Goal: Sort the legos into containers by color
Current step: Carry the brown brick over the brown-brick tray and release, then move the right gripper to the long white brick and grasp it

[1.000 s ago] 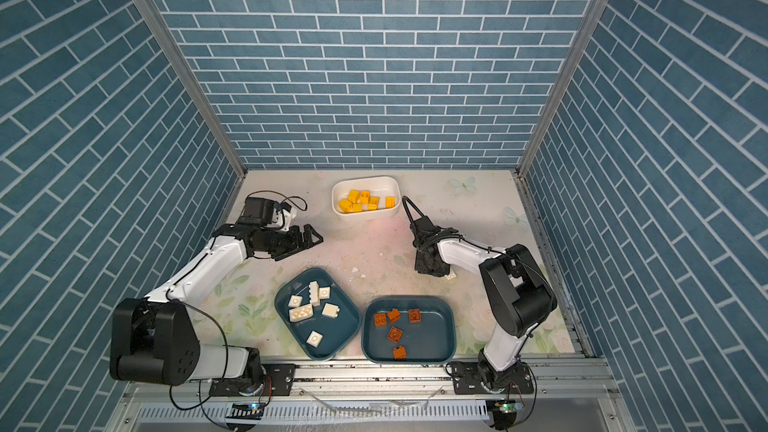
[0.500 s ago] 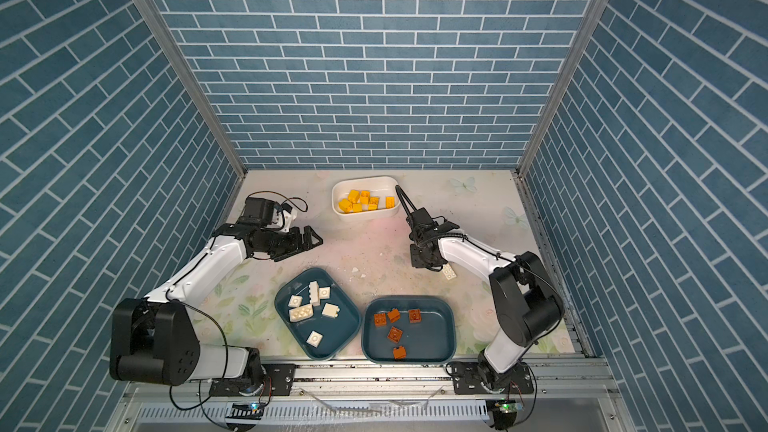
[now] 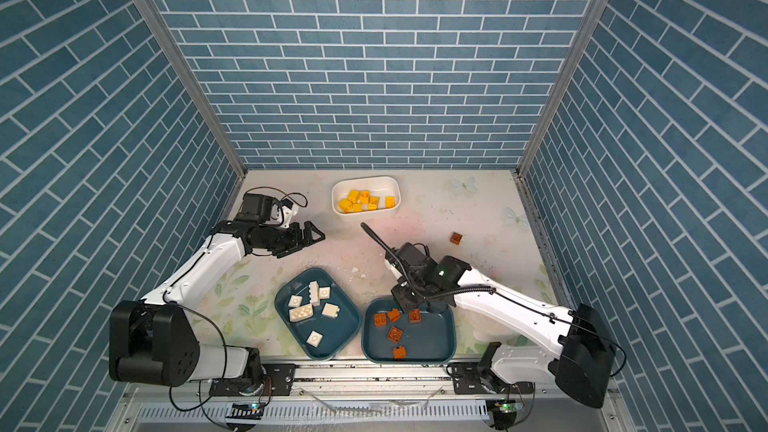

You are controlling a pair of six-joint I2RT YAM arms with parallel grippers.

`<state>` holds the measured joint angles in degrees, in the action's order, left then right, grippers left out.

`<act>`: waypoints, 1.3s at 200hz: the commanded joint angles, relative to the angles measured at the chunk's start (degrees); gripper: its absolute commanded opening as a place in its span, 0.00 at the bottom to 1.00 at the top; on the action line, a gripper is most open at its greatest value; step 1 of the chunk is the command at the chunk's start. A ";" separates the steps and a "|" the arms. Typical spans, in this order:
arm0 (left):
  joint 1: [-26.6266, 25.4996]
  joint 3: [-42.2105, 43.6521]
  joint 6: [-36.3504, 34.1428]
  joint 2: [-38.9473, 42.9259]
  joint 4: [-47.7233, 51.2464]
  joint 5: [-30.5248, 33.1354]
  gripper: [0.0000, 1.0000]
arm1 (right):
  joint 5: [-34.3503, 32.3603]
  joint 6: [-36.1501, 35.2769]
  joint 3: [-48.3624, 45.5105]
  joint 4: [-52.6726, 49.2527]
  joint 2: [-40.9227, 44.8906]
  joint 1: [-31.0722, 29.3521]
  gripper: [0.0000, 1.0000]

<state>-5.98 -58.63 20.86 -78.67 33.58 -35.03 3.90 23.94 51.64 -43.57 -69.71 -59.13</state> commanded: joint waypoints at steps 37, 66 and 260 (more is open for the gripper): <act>0.18 0.35 1.94 3.50 -0.81 -3.99 1.00 | 0.75 9.01 -5.74 -1.52 1.31 -5.88 0.42; 0.18 0.56 1.85 4.79 -0.31 -4.70 1.00 | -2.90 9.88 -2.86 -3.40 4.12 -4.80 0.59; 0.18 0.36 3.70 4.17 -1.94 -6.46 1.00 | -0.30 -18.05 2.57 4.64 -16.97 37.44 0.65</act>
<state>-5.98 -58.15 24.69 -73.93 32.23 -40.82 1.41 10.83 52.93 -42.02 -83.85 -22.76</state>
